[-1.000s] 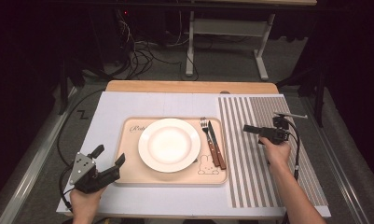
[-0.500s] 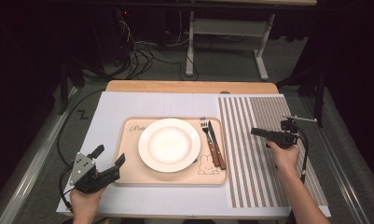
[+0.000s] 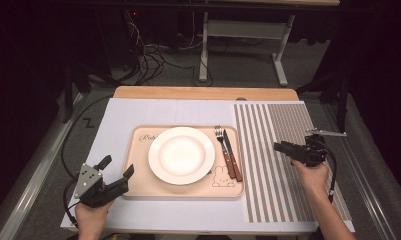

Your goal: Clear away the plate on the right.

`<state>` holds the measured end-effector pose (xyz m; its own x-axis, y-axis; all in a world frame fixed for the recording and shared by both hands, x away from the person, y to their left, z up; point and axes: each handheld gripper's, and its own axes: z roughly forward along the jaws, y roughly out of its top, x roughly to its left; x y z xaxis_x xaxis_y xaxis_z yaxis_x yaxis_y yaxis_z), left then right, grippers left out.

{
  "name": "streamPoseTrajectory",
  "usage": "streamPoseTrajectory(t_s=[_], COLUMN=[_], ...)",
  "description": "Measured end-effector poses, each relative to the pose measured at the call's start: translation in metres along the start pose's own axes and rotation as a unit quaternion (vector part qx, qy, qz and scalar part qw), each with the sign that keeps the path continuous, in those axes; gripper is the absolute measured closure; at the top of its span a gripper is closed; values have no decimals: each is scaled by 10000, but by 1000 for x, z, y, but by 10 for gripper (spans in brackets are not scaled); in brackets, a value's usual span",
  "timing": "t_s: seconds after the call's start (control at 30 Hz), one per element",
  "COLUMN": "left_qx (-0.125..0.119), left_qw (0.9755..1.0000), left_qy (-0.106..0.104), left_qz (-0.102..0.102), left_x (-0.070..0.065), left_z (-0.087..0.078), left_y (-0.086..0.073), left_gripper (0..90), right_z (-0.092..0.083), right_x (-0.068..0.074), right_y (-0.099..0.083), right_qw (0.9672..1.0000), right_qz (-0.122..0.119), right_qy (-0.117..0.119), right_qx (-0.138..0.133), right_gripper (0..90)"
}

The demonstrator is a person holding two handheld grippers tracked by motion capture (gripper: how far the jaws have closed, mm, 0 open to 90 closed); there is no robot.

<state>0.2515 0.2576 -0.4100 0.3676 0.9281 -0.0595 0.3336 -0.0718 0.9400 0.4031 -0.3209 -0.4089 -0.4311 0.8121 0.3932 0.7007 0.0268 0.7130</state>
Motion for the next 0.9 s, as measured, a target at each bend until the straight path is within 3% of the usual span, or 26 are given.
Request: streamPoseTrajectory(t_s=[0.23, 0.43, 0.9], left_qx=[-5, -12, -30], left_qw=[10000, 10000, 10000], left_qy=[7, 15, 18], left_qz=[-2, -3, -17], left_x=[0, 0, 0], left_z=[0, 0, -2], left_y=[0, 0, 0], left_gripper=[209, 209, 209], right_z=[-9, -15, -33], right_x=[7, 15, 19], right_y=[-9, -18, -39], right_qw=[9991, 9963, 9922], right_qz=[-383, -783, -1054], right_qy=[-130, -295, -402], right_qx=[-110, -173, -527], right_gripper=[540, 504, 442])
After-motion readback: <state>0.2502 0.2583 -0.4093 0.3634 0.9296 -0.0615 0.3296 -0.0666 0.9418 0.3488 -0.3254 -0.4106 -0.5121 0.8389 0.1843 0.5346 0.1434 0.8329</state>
